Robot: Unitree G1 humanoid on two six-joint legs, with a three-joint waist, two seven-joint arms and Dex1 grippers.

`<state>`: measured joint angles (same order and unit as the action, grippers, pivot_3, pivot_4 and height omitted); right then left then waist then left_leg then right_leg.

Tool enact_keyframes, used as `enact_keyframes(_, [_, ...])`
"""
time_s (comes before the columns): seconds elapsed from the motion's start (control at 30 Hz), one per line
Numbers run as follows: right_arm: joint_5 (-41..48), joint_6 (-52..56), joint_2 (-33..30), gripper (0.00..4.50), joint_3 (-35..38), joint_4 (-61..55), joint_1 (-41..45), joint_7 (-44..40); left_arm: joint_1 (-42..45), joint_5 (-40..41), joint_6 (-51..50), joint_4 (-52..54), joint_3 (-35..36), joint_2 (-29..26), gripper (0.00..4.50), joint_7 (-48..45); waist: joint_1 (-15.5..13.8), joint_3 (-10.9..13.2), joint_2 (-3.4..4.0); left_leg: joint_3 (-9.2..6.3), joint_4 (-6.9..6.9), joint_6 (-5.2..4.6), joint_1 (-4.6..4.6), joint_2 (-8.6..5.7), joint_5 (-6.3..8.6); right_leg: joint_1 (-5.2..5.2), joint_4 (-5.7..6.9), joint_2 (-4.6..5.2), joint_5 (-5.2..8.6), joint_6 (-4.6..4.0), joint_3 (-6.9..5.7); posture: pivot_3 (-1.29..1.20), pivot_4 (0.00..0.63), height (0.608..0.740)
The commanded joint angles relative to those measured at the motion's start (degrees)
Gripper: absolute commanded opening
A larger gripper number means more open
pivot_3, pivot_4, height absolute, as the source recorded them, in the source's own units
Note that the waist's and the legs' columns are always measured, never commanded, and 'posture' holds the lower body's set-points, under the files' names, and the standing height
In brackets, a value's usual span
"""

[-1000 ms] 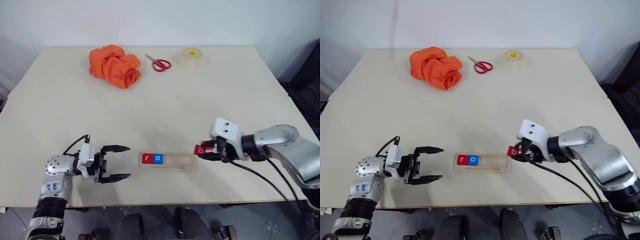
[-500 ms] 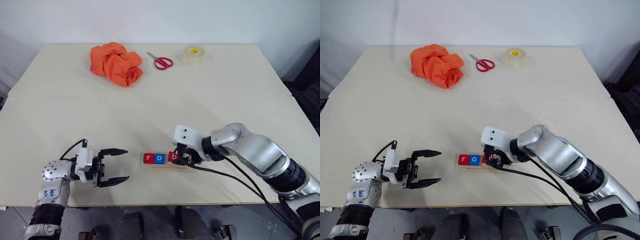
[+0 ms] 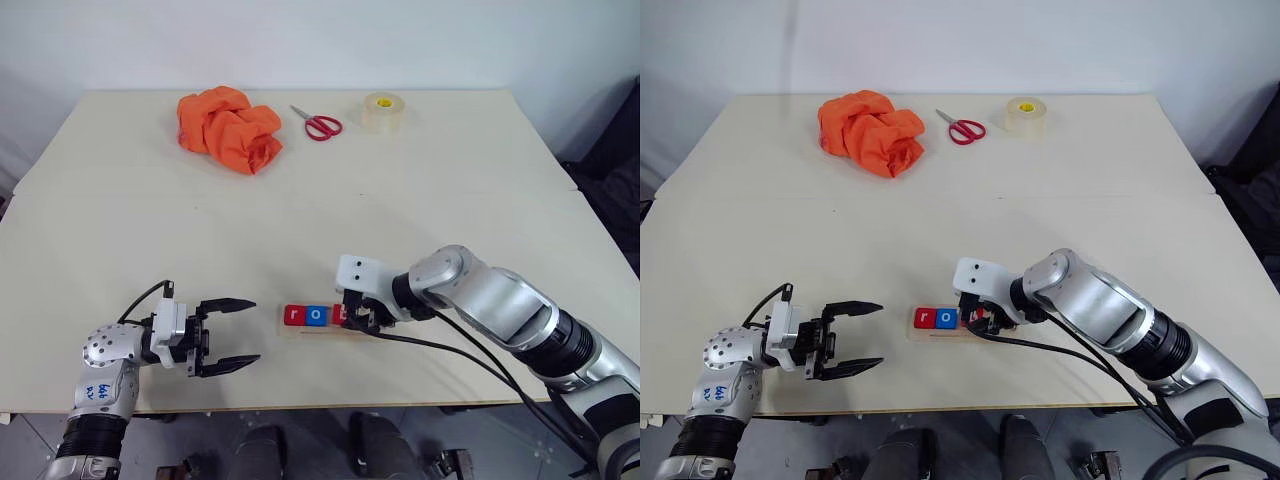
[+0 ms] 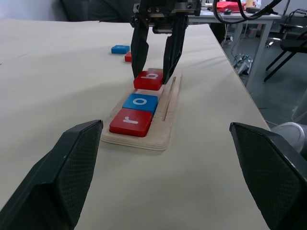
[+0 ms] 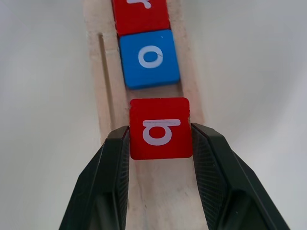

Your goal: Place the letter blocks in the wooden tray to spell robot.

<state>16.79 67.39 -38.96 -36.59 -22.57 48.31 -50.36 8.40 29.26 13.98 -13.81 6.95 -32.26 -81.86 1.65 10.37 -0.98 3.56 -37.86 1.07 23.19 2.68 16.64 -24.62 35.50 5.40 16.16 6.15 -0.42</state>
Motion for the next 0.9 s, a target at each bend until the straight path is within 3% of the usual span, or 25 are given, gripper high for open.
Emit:
enact_keyframes(0.03, [-0.6, -1.2, 0.6, 1.46, -0.1, -0.5, 1.5, -0.3, -0.4, 1.1, 0.0, 2.0, 1.3, -0.4, 4.5, 0.4, 0.0, 0.0, 0.0, 0.0, -0.01, 0.0, 0.0, 0.0, 0.0, 0.0, 0.01, 0.0, 0.0, 0.0, 0.0, 0.0, 0.15, 0.74])
enact_keyframes(0.37, [-1.9, -2.2, 1.4, 1.46, -1.5, 0.1, 2.2, -0.4, 0.1, 1.1, 0.1, 1.8, 1.3, -0.2, 4.5, 1.0, 0.0, 0.0, 0.0, -0.01, -0.05, 0.0, 0.0, 0.0, 0.0, 0.0, 0.05, 0.0, 0.0, 0.0, 0.0, 0.0, 0.15, 0.74])
enact_keyframes(0.67, [-2.2, -1.6, 0.8, 4.49, -1.1, -1.7, 2.5, -1.8, 1.3, 0.9, 0.4, 0.4, 1.3, -0.3, 4.5, 0.9, 0.0, 0.0, 0.0, -0.01, -0.07, 0.0, 0.0, 0.01, 0.0, 0.0, 0.07, -0.01, 0.0, 0.0, 0.0, 0.0, 0.15, 0.74])
enact_keyframes(0.9, [-2.0, -2.1, 0.4, 4.49, -0.4, -2.6, 1.4, -1.8, 3.4, 0.4, 0.6, -1.4, 0.8, 0.0, 4.5, 0.5, 0.0, 0.0, 0.0, -0.01, -0.09, 0.0, 0.0, 0.0, 0.0, 0.01, 0.08, -0.01, 0.0, 0.0, 0.0, 0.0, 0.15, 0.74])
